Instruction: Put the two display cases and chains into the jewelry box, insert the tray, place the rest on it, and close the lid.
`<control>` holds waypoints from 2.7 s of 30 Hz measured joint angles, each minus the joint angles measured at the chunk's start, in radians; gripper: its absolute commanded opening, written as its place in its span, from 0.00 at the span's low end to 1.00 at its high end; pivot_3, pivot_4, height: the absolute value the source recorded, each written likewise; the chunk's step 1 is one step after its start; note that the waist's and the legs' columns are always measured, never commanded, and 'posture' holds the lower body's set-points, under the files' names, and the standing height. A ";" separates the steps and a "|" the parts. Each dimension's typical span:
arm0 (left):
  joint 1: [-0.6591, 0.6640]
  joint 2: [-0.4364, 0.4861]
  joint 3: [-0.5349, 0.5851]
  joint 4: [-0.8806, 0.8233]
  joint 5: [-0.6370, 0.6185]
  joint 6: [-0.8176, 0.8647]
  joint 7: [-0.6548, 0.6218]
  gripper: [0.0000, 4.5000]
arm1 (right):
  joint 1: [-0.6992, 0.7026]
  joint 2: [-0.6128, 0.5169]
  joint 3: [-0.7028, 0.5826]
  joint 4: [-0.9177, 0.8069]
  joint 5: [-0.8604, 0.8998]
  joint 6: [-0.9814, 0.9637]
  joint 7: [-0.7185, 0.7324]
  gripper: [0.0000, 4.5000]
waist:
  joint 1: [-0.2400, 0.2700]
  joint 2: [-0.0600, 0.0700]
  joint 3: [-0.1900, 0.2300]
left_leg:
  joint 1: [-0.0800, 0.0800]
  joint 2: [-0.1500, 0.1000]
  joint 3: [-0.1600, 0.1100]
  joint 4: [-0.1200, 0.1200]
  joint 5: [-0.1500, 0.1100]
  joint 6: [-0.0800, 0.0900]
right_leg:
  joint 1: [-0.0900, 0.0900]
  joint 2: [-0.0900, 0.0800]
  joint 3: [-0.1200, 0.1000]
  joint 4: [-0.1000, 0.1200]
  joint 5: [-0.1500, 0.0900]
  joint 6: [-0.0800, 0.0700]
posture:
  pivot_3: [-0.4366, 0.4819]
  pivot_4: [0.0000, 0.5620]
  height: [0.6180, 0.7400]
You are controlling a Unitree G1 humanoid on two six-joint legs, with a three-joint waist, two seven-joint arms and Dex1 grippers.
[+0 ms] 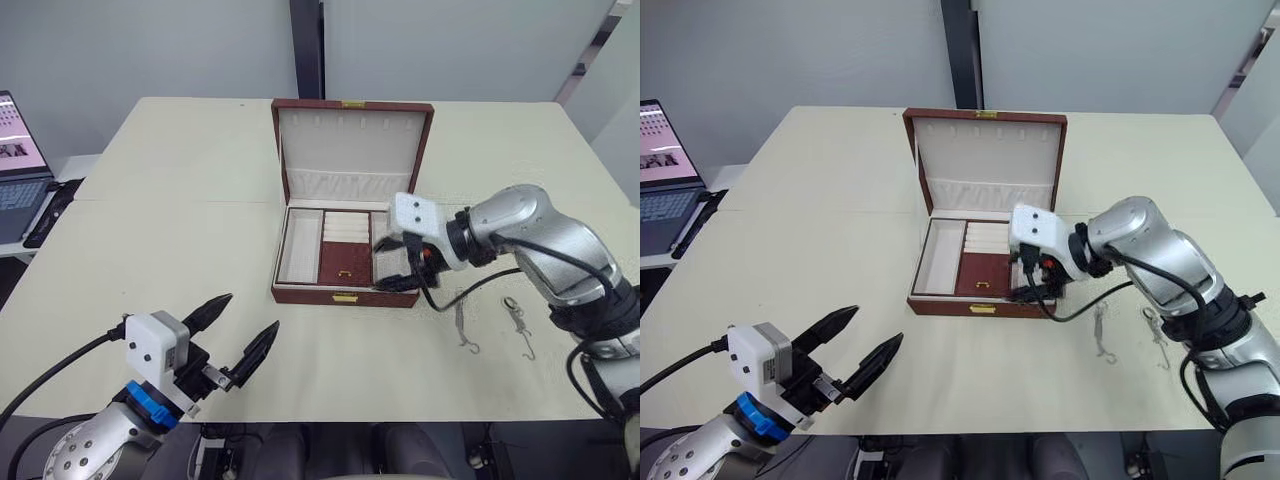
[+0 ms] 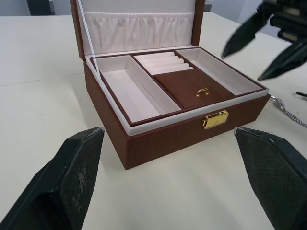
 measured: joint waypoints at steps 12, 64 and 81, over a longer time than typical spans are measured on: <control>-0.039 0.002 -0.006 0.075 0.009 -0.023 -0.045 1.00 | 0.141 0.303 -0.193 0.249 0.067 -0.392 -0.139 0.21 | 0.004 0.000 0.000 | -0.002 -0.001 0.000 0.000 0.000 0.000 | -0.001 -0.001 0.000 0.000 0.000 0.000 | 0.48 0.27 1.00; -0.660 0.508 0.170 0.880 0.005 0.096 -0.440 1.00 | 0.739 -0.237 -0.742 0.431 0.168 -0.537 -0.041 0.99 | -0.002 0.001 0.001 | -0.002 0.000 0.003 0.000 0.000 0.000 | -0.003 0.000 0.000 0.001 0.000 0.000 | 0.48 0.27 1.00; -0.684 0.486 0.161 0.948 0.073 0.071 -0.473 1.00 | 0.746 -0.218 -0.778 0.505 0.161 -0.597 -0.107 0.99 | 0.000 0.001 0.001 | -0.002 0.000 0.003 0.000 0.000 0.000 | -0.003 0.000 0.001 0.001 0.000 0.000 | 0.48 0.27 1.00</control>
